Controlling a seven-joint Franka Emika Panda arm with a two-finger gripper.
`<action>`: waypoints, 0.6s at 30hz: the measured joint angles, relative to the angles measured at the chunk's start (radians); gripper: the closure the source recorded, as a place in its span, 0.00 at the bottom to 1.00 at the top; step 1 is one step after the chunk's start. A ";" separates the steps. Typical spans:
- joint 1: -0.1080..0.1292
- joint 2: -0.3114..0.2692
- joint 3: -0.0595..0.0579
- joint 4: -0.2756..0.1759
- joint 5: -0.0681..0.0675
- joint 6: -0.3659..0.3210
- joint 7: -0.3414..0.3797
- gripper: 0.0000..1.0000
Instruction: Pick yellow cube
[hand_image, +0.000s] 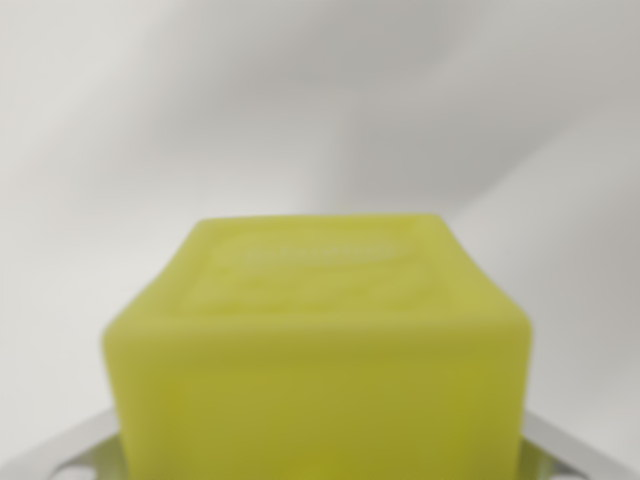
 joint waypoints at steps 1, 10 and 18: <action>0.000 -0.005 0.000 0.000 -0.001 -0.005 0.001 1.00; -0.001 -0.054 0.000 -0.002 -0.008 -0.053 0.005 1.00; -0.002 -0.096 0.000 0.000 -0.012 -0.096 0.009 1.00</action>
